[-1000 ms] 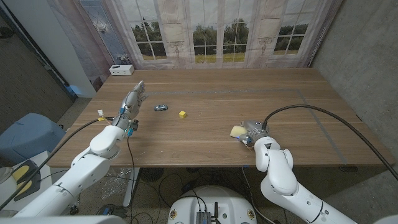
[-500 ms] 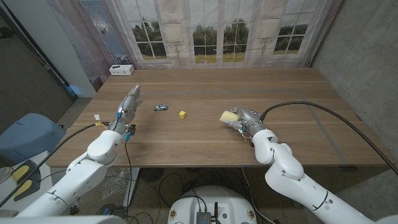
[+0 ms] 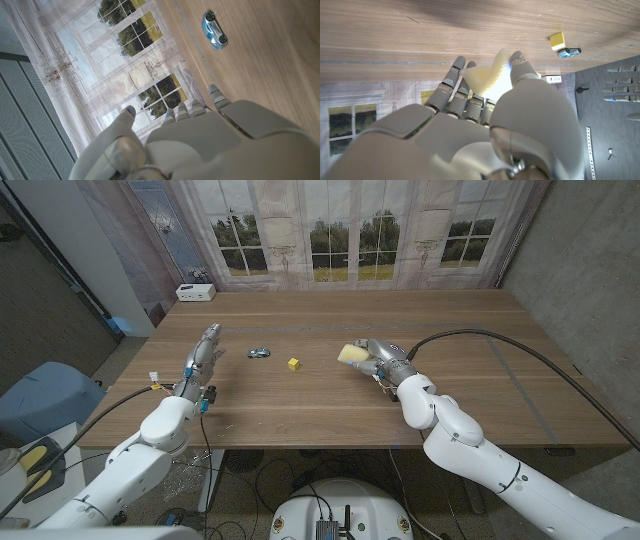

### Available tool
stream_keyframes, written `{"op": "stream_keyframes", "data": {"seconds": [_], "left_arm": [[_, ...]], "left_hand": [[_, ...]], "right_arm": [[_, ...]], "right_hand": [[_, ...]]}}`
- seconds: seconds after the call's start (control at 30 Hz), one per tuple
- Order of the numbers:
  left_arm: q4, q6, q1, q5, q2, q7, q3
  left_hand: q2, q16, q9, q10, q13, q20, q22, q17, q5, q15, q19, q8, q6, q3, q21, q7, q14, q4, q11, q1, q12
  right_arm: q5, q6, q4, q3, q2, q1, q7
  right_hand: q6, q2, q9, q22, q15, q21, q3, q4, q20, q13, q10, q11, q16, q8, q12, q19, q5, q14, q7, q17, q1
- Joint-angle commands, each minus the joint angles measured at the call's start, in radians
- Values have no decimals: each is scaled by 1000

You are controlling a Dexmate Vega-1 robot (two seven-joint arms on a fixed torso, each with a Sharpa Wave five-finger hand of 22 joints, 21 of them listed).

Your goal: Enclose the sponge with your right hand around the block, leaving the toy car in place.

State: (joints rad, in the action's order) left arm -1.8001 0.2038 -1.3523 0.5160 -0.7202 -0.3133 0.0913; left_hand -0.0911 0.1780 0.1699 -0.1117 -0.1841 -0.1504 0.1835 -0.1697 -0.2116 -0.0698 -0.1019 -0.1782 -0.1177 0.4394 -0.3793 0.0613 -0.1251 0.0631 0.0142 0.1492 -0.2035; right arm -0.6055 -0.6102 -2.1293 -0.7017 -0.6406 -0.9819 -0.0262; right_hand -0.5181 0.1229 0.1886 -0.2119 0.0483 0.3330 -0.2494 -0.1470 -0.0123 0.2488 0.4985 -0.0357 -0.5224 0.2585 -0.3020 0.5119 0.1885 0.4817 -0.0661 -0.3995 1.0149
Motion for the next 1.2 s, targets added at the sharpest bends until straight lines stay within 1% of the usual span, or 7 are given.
{"op": "stream_keyframes", "data": {"seconds": [0.03, 0.33, 0.6, 1.2], "left_arm": [[12, 12, -11, 0, 13, 1, -10], [27, 28, -2, 3, 14, 21, -11], [38, 44, 6, 4, 13, 40, -9], [55, 69, 10, 3, 22, 48, -9]], "left_hand": [[-2, 5, 2, -2, -1, -11, 5, -2, 4, -5, -1, -3, -4, 2, 0, 5, -6, -10, -4, 14, 1], [-2, 4, 2, -3, -1, -12, 5, -2, 5, -4, 1, -3, -5, 3, 1, 6, -7, -15, -3, 17, 1], [-2, 4, 2, -2, -1, -13, 6, -3, 6, -1, 2, -2, -6, 4, 2, 7, -7, -18, -3, 19, 1], [-2, 4, 2, -3, -1, -12, 6, -3, 8, 8, 4, -2, -7, 5, 5, 7, -7, -24, -2, 23, 2]], "right_arm": [[76, 86, 61, -66, 4, 102, -21], [92, 127, 108, -112, 27, 154, -20], [92, 151, 153, -149, 59, 199, -17], [92, 213, 298, -226, 136, 311, 19]], "right_hand": [[-13, 8, 2, -3, 124, 6, -5, 3, -1, 4, 7, 3, -3, -2, -3, -7, -3, -1, -2, -6, 3], [-15, 9, 2, -4, 124, 9, -8, -2, -1, 5, 8, 2, -1, -5, -2, -7, -5, 0, -3, -5, 10], [-15, 10, 2, -4, 124, 10, -7, 1, -1, 6, 8, 3, 0, -8, -1, -11, -7, -3, -4, -7, 7], [-15, 11, 2, -5, 118, 14, -7, 3, -2, 8, 4, 1, 8, -14, 3, -14, -8, -12, -3, -7, 6]]}}
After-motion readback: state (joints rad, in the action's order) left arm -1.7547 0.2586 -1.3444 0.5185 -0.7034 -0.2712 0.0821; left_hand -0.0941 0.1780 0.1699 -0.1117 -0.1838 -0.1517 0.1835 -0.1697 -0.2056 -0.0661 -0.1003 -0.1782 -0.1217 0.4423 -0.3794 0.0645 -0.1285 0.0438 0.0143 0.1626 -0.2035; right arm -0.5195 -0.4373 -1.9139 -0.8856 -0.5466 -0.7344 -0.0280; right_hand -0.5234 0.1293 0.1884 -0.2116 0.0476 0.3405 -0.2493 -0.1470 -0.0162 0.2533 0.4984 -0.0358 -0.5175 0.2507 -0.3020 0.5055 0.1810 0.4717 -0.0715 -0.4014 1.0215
